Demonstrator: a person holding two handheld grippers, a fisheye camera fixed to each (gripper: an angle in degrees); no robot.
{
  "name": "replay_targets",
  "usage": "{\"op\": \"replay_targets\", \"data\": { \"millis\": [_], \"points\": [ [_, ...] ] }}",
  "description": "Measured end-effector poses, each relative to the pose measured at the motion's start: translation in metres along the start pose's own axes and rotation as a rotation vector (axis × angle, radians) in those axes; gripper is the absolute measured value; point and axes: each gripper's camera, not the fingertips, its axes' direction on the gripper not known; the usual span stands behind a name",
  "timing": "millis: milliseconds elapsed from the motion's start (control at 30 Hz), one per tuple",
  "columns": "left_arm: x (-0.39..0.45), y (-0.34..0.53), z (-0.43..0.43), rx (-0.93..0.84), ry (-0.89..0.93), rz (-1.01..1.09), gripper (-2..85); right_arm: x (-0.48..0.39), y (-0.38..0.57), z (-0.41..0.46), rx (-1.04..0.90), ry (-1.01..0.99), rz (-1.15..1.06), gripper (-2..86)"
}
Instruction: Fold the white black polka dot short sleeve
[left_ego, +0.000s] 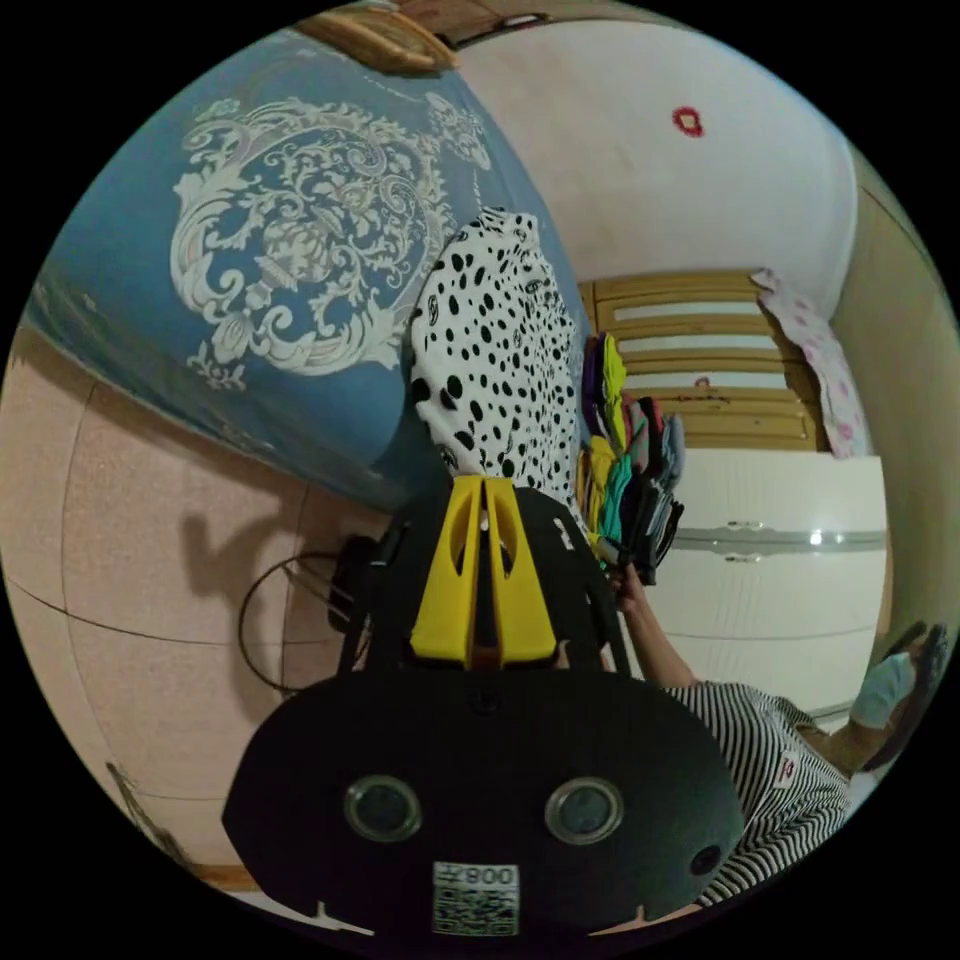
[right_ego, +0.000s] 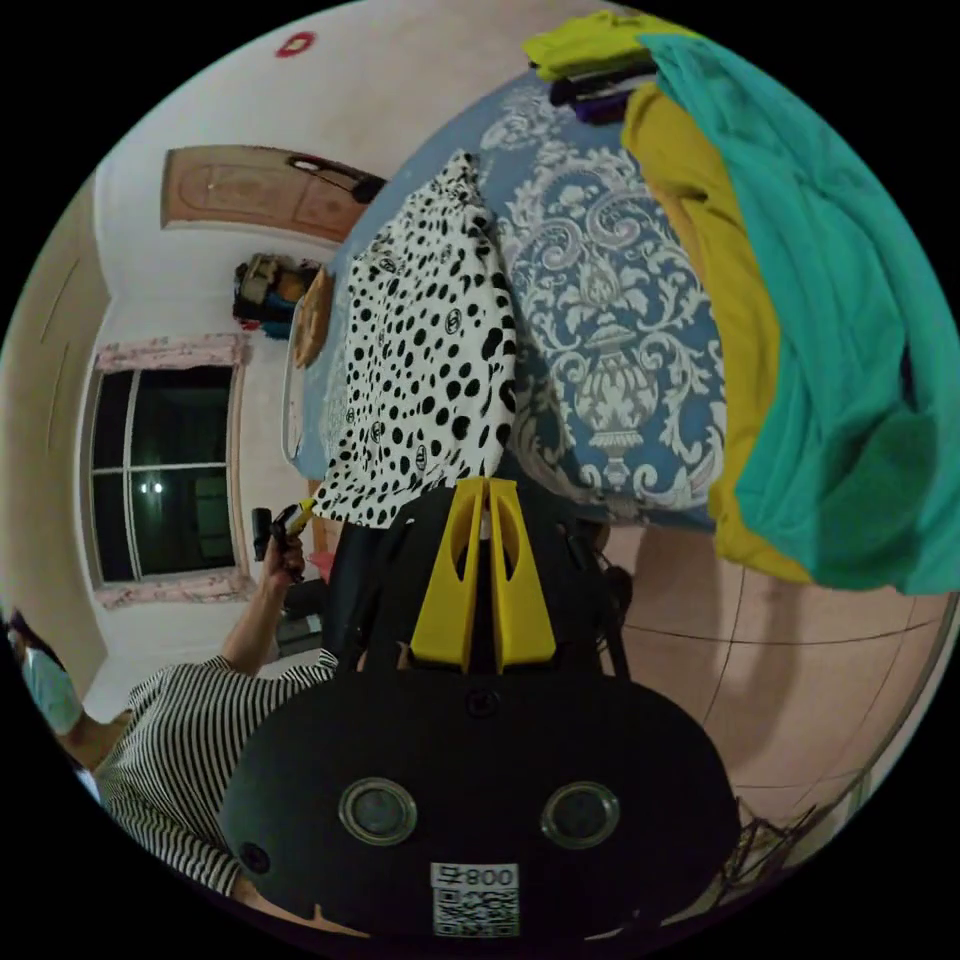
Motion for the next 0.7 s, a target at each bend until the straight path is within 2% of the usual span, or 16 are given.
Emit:
{"op": "replay_targets", "data": {
  "millis": [200, 367, 567, 700],
  "points": [
    [0.037, -0.067, -0.013, 0.095, 0.015, 0.045, 0.2, -0.019, -0.046, -0.018, 0.034, 0.052, -0.085, 0.3],
    [0.161, -0.147, -0.079, 0.285, 0.021, 0.304, 0.2, -0.088, -0.108, -0.095, 0.222, 0.061, -0.244, 0.3],
    [0.281, -0.147, -0.166, 0.445, 0.016, 0.652, 0.3, -0.195, -0.105, -0.2, 0.444, 0.133, -0.588, 0.2],
    [0.295, -0.112, -0.199, 0.48, 0.059, 0.796, 0.3, -0.207, -0.06, -0.229, 0.549, 0.114, -0.729, 0.3]
  ]
}}
